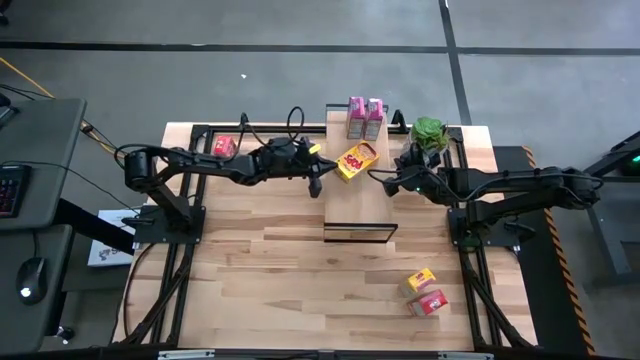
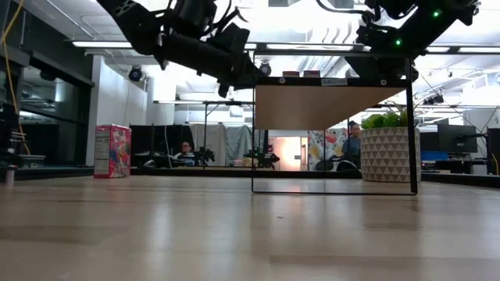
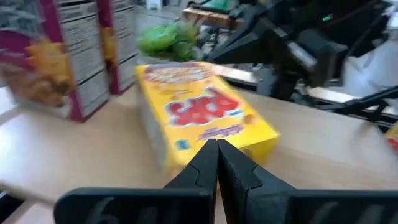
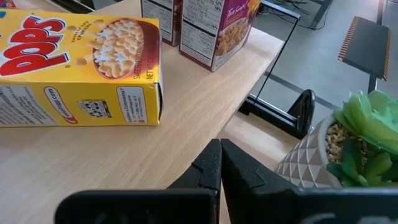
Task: Stack cereal on shelf
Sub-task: Put the top yellow cereal box on the shelf
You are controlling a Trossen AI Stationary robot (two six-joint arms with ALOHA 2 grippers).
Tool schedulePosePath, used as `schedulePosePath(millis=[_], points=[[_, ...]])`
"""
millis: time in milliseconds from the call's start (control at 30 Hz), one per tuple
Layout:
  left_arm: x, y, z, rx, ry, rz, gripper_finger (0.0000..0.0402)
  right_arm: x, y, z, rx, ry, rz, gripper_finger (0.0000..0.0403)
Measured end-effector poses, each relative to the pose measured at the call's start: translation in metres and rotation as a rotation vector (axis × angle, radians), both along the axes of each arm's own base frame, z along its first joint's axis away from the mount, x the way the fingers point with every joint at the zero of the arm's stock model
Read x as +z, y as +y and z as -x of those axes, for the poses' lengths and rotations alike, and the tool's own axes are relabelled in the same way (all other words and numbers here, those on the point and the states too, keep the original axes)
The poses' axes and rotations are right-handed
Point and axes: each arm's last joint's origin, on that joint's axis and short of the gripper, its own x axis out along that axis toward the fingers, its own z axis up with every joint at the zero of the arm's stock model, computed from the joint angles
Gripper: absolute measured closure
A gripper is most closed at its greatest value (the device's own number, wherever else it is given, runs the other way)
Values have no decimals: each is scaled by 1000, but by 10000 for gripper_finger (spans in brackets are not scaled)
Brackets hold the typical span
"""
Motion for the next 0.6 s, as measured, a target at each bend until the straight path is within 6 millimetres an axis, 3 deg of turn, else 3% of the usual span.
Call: schedulePosePath(millis=[233, 600], points=[[5, -14, -5, -63, -48, -18, 401, -23, -1, 6, 74, 3, -1, 403], [6, -22, -7, -79, -57, -32, 402, -18, -1, 27, 104, -189, -1, 403]])
